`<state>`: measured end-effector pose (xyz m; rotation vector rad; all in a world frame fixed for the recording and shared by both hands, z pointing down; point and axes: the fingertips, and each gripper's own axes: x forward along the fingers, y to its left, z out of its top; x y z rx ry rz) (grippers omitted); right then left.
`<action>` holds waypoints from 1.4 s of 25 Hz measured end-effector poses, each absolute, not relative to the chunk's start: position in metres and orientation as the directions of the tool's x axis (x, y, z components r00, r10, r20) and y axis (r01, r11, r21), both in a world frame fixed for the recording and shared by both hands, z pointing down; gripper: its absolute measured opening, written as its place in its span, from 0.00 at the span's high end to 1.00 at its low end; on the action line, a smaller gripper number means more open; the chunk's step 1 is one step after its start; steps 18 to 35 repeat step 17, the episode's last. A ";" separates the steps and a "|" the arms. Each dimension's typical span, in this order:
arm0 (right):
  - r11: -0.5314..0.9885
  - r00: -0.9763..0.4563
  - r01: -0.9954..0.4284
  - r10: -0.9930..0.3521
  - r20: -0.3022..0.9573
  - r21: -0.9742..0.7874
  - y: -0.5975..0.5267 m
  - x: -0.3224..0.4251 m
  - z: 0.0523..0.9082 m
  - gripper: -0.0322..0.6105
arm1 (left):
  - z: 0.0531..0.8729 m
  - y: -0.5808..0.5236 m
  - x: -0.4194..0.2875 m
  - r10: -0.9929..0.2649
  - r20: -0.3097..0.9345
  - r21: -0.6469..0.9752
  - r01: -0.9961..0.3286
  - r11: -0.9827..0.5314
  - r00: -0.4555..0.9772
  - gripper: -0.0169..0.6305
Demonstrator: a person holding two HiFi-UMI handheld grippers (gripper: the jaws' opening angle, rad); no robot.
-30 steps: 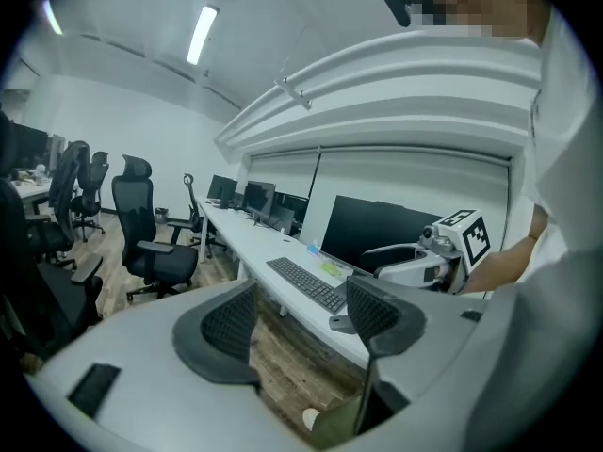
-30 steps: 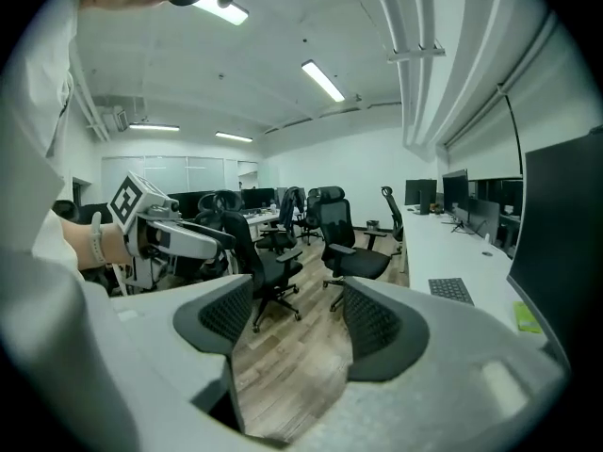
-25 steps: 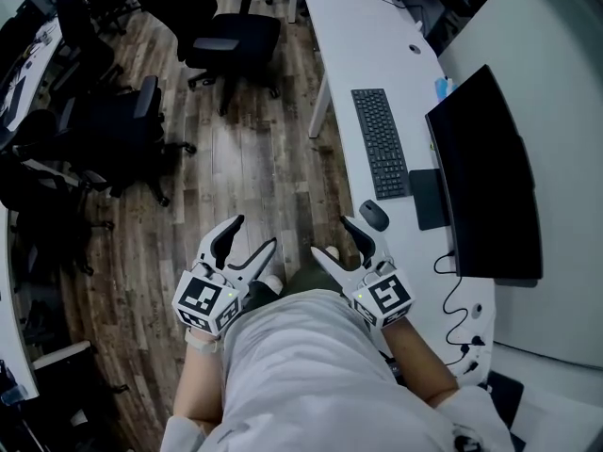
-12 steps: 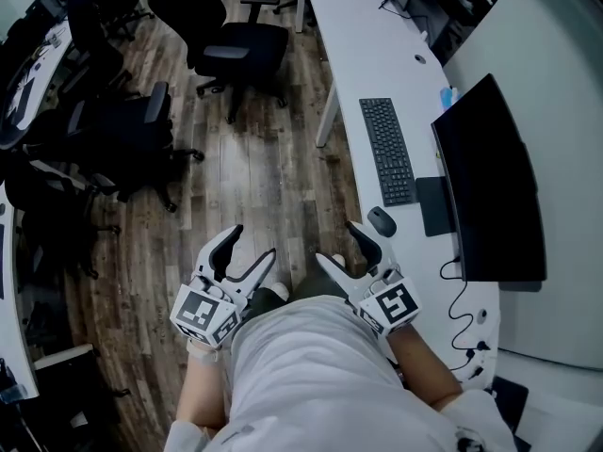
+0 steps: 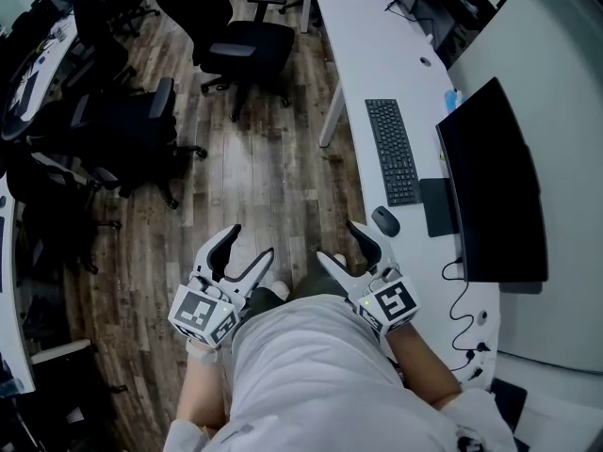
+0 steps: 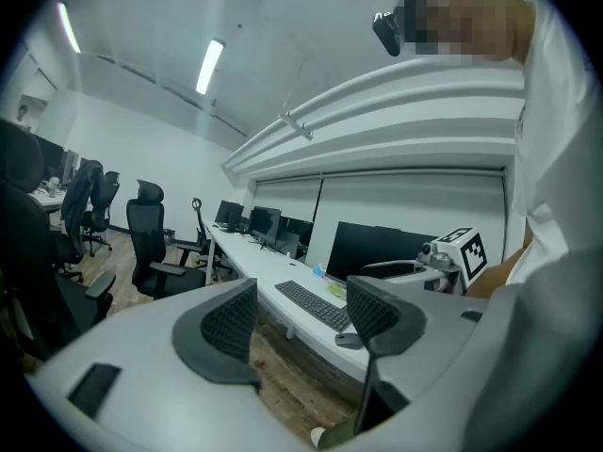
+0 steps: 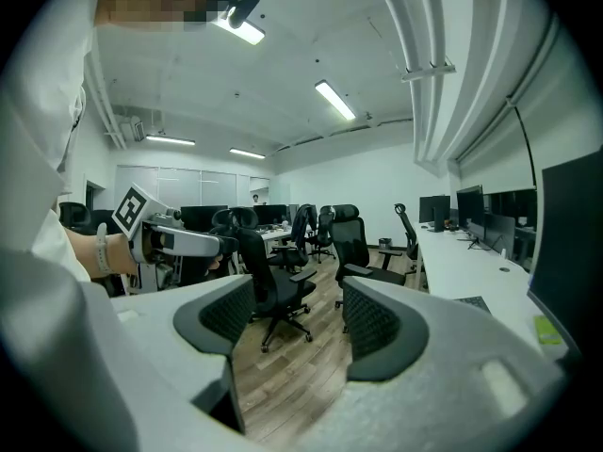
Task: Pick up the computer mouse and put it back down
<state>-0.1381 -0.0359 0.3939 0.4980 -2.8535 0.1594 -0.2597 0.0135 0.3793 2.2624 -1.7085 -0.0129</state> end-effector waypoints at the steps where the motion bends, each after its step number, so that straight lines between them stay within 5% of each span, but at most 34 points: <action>1: 0.938 -0.914 -0.341 -0.315 0.254 -0.063 -0.035 -0.139 0.394 0.49 | 0.379 0.014 -0.260 -0.941 0.175 0.247 -0.938 -0.243 0.289 0.52; 35: 0.940 -0.912 -0.335 -0.305 0.275 -0.067 -0.029 -0.139 0.402 0.49 | 0.393 0.021 -0.260 -0.943 0.176 0.263 -0.937 -0.230 0.281 0.52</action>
